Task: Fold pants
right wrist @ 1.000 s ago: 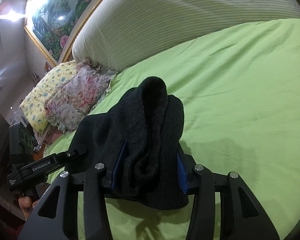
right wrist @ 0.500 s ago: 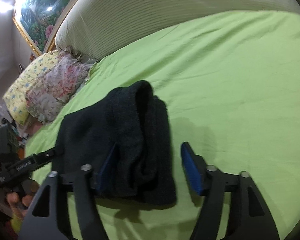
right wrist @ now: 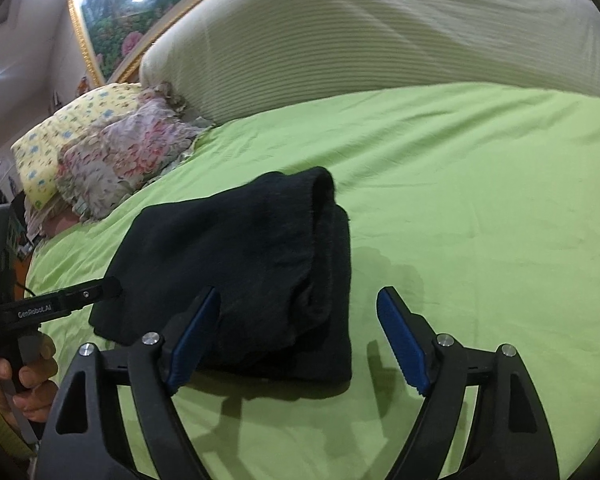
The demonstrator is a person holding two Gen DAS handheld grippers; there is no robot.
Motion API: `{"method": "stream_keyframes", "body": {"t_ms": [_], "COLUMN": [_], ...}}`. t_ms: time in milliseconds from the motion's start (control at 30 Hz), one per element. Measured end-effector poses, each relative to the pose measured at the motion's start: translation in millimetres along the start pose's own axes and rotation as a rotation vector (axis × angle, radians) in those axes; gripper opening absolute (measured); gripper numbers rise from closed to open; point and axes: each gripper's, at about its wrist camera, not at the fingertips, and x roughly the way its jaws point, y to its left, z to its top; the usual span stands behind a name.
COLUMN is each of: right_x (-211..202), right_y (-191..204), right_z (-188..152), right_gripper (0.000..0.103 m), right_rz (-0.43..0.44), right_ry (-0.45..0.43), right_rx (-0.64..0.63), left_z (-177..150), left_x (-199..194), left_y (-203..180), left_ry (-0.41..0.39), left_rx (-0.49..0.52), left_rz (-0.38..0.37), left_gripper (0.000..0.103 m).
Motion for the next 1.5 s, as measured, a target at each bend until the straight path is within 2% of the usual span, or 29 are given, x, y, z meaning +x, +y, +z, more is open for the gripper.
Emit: {"method": "stream_keyframes", "body": {"t_ms": [133,267,333,533,733,1000,1267,1500], "right_x": [-13.0,-20.6,-23.1,-25.9,-27.7,-32.4,-35.7,-33.8], "right_y": [5.0,10.6,13.7,24.3,38.2,31.9,40.5,50.6], "right_z": [-6.9,-12.2,-15.0,-21.8,-29.1,-35.9,-40.3,-43.1], "right_gripper": [0.086,0.088,0.089,0.091,0.096,0.100,0.103,0.103], "right_rz": [-0.007,-0.003,-0.003,-0.020,-0.026,-0.024,-0.033,-0.038], "right_ry": [-0.045,-0.061,-0.064,-0.073,-0.067,-0.071,-0.091,-0.086], "right_rx": [-0.033,-0.057,-0.065,-0.111,-0.160,-0.130,-0.182,-0.235], "left_z": [-7.2,-13.8,-15.6,-23.8,-35.0,-46.8,-55.7,-62.9], "left_x": [-4.8,-12.1,-15.8,-30.8,-36.7,-42.9,-39.0,-41.6], "left_y": [-2.2,-0.5,0.8,-9.1,-24.7,-31.8,-32.0,-33.6], "left_ry": [0.000,-0.021,-0.026,-0.071,-0.071,-0.099,-0.075,-0.101], "left_rx": [0.004,-0.016,-0.028,0.034,0.098,0.133,0.135,0.149], "left_rz": [-0.026,-0.098,-0.108,-0.055,-0.006,0.068,0.071,0.065], "left_gripper": [0.080,0.081,0.081,0.086,0.088,0.088,0.091,0.094]}}
